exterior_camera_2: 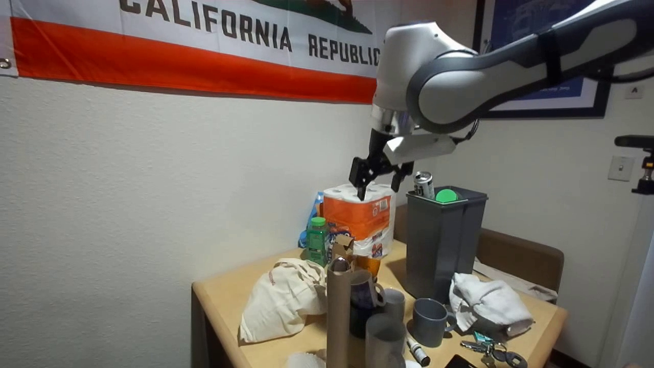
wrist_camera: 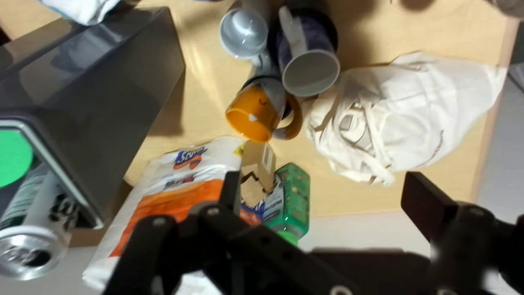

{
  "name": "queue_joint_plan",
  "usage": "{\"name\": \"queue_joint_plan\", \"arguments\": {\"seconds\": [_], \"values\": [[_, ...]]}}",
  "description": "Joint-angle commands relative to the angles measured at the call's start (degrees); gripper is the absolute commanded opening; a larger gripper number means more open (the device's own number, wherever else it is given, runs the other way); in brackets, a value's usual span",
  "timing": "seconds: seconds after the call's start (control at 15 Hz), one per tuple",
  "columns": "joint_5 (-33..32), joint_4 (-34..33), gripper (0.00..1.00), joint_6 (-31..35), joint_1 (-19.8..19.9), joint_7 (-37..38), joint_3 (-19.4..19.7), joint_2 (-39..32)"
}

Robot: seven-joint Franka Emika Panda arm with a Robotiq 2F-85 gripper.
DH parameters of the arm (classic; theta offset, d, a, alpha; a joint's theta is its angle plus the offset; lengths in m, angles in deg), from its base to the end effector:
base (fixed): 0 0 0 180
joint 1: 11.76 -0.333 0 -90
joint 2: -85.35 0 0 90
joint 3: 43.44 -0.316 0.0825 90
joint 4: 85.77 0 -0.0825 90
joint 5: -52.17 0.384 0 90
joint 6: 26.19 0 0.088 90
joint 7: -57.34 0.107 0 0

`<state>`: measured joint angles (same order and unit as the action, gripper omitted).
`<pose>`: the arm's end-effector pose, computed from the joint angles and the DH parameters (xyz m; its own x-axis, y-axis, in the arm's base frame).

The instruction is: Put the can and the tissue roll in the bin

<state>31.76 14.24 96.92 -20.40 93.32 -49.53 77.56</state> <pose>0.6130 0.1428 0.5188 0.9090 -0.1775 0.3772 -0.2379 -0.9639 0.1199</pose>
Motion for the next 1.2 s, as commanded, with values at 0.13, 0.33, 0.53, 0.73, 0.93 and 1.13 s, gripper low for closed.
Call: {"name": "queue_joint_plan", "arguments": {"seconds": [0.13, 0.33, 0.53, 0.73, 0.93, 1.13], "values": [[8.8, -2.4, 1.00, -2.2, -0.5, -10.2, 0.1, -6.6], [14.5, -3.3, 1.00, -3.1, -0.2, -16.3, -0.5, -9.3], [18.3, -4.7, 1.00, -4.6, -0.3, -20.5, -0.6, -10.8], [20.6, -6.3, 1.00, -6.6, -0.3, -23.2, -0.6, -12.0], [22.1, -7.8, 1.00, -8.9, -0.4, -24.8, -0.8, -13.0], [23.0, -9.0, 1.00, -10.8, -0.8, -25.4, -0.8, -14.0]]}}
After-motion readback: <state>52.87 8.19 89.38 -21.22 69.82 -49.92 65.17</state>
